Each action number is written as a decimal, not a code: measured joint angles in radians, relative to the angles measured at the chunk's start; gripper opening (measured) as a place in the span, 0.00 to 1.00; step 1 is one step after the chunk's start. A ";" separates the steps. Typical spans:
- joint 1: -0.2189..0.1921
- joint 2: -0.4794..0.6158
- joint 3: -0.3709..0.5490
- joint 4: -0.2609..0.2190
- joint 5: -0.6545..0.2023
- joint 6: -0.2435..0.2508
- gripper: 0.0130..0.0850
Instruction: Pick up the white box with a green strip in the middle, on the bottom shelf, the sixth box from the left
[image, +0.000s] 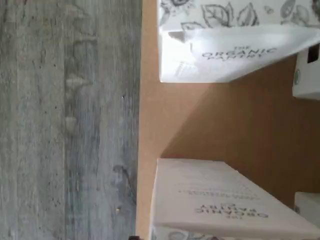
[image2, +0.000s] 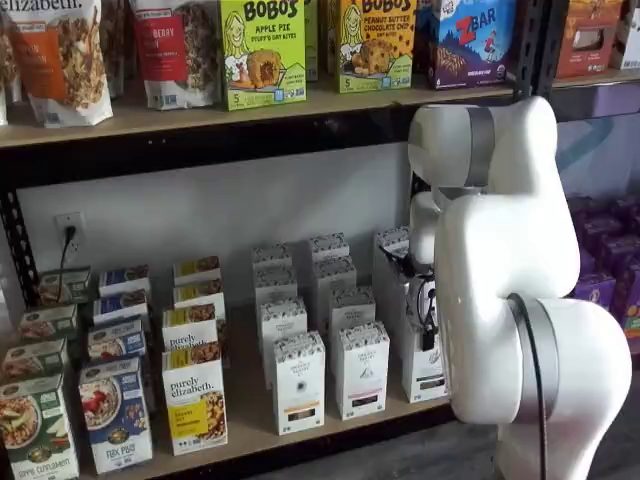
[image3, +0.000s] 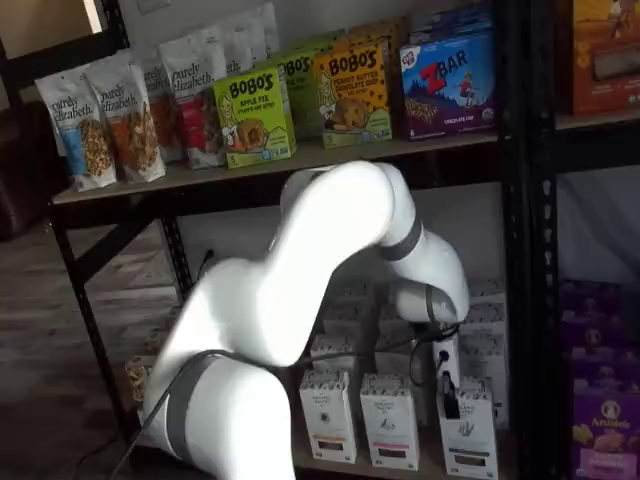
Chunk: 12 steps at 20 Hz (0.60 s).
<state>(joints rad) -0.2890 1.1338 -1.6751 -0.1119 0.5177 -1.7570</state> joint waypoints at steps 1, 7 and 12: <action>0.000 0.002 -0.004 -0.001 0.006 0.001 1.00; -0.001 0.002 -0.017 -0.058 0.042 0.049 1.00; 0.006 0.001 -0.012 -0.111 0.055 0.101 1.00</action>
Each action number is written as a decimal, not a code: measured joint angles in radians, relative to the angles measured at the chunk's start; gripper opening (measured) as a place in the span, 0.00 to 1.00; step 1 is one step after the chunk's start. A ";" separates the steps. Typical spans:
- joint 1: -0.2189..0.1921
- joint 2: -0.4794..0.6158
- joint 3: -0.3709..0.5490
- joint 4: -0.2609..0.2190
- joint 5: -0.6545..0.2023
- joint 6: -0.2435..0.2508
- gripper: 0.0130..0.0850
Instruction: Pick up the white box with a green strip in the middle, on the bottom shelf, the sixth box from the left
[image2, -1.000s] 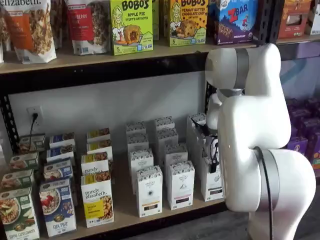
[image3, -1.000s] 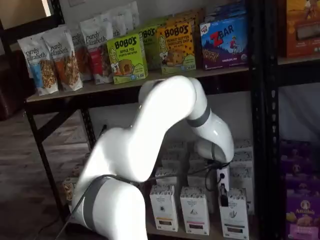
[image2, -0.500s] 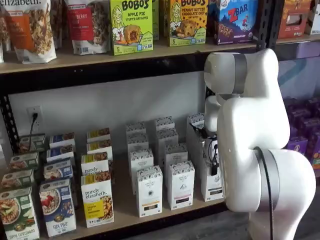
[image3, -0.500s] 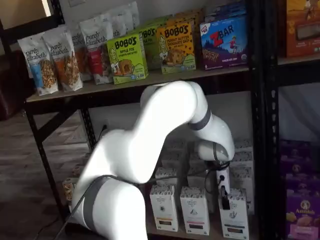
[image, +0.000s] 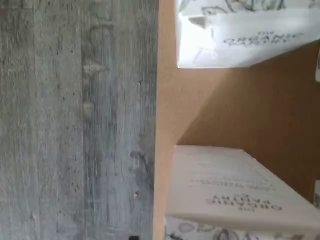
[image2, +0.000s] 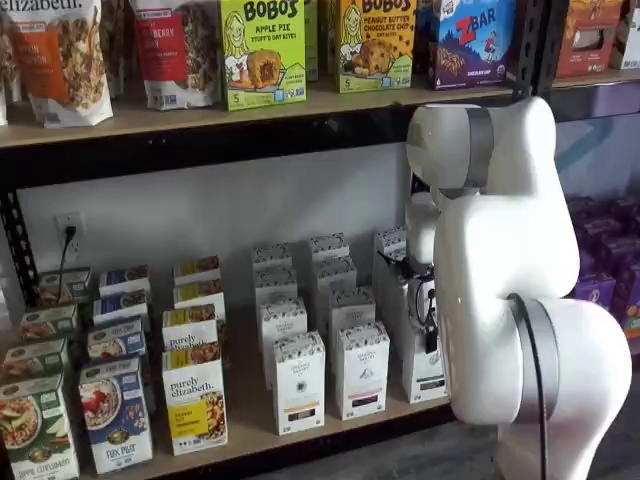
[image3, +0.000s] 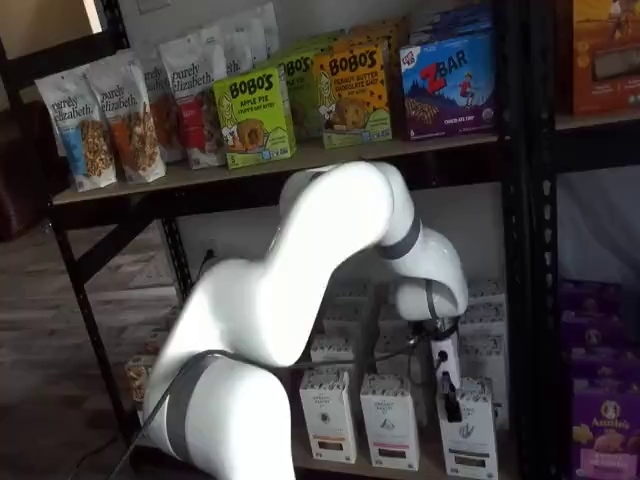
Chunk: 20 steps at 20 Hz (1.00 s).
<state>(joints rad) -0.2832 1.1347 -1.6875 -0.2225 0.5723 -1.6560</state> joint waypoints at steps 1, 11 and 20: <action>0.002 -0.001 0.003 -0.002 -0.001 0.003 1.00; 0.005 -0.020 0.048 0.012 -0.049 -0.003 0.78; 0.007 -0.042 0.080 0.015 -0.065 -0.003 0.61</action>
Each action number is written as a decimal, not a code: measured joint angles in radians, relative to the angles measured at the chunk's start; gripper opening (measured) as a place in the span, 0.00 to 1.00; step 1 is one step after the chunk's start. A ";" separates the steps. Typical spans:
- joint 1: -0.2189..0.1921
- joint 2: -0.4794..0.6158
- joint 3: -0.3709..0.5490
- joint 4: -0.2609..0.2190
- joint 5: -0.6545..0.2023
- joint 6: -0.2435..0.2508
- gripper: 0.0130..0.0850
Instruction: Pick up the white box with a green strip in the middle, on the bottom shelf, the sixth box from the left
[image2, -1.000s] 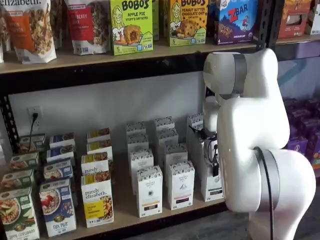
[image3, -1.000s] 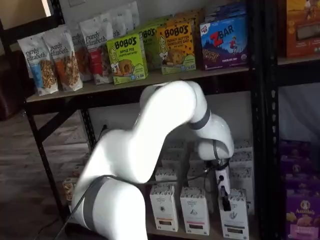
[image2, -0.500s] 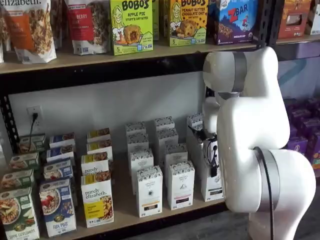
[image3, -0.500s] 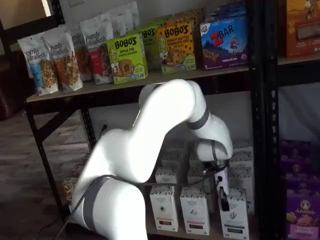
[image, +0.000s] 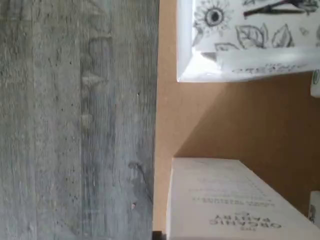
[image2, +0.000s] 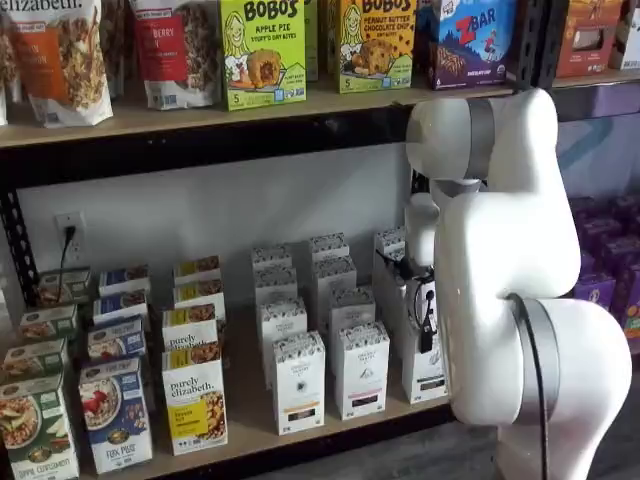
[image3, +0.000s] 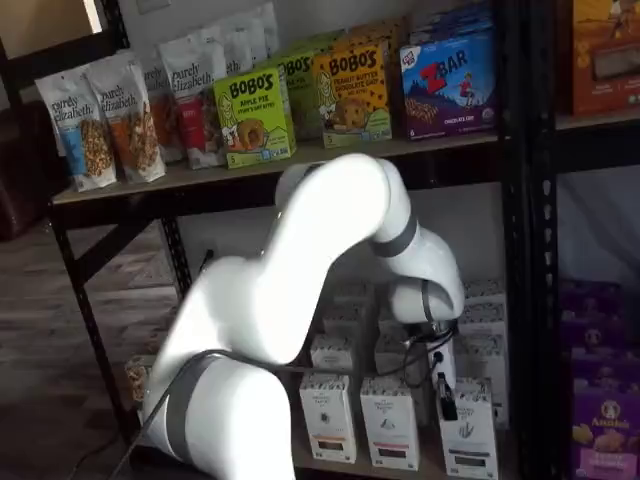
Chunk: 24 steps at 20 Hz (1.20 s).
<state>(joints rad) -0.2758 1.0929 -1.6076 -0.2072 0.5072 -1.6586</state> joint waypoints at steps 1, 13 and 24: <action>0.001 -0.002 0.003 0.003 0.000 -0.002 0.61; -0.004 -0.069 0.106 -0.007 -0.076 0.005 0.50; 0.015 -0.201 0.288 -0.040 -0.089 0.058 0.44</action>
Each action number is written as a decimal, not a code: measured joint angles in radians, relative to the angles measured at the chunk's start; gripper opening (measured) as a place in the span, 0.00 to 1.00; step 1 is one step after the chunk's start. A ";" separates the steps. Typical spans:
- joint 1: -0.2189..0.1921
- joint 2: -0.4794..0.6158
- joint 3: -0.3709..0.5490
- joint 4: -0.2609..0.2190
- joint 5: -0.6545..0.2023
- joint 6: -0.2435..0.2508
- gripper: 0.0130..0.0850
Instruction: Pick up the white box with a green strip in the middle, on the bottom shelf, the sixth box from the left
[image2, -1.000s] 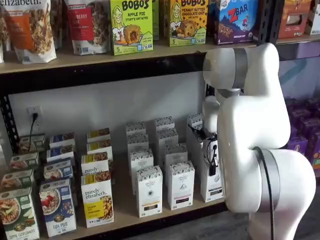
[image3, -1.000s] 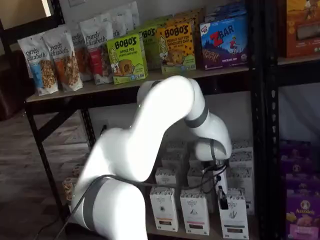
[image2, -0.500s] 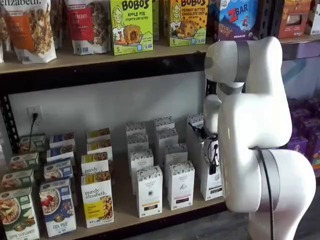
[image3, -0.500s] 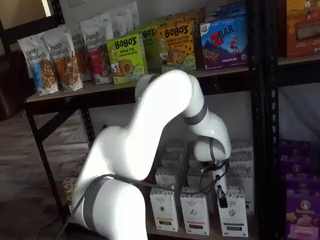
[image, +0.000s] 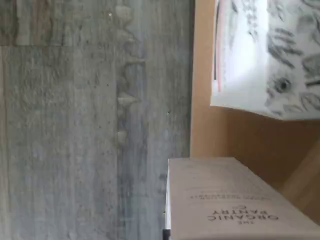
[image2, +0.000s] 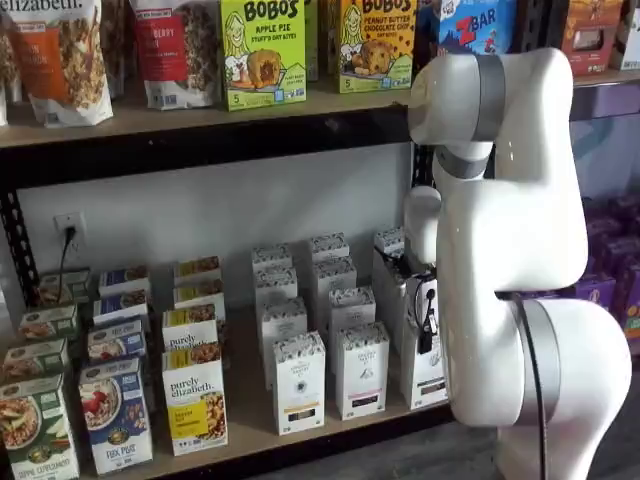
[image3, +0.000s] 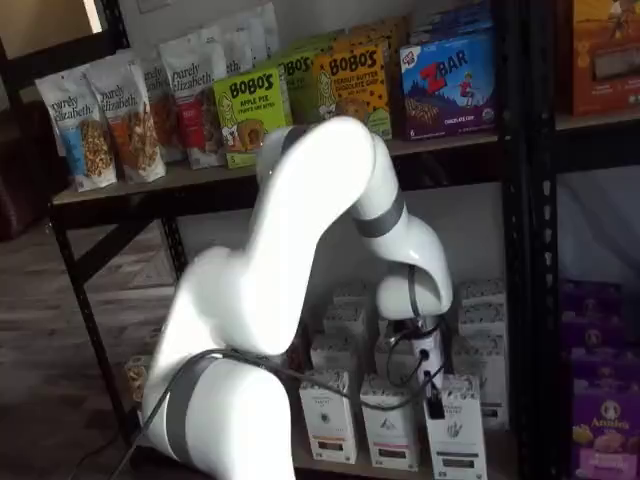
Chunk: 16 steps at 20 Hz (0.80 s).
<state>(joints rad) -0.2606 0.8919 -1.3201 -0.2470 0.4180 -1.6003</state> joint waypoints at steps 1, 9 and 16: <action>0.003 -0.013 0.020 -0.018 -0.006 0.020 0.44; 0.037 -0.185 0.265 -0.125 -0.050 0.161 0.44; 0.081 -0.364 0.467 -0.174 -0.060 0.253 0.44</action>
<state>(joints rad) -0.1800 0.5274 -0.8527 -0.4214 0.3581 -1.3472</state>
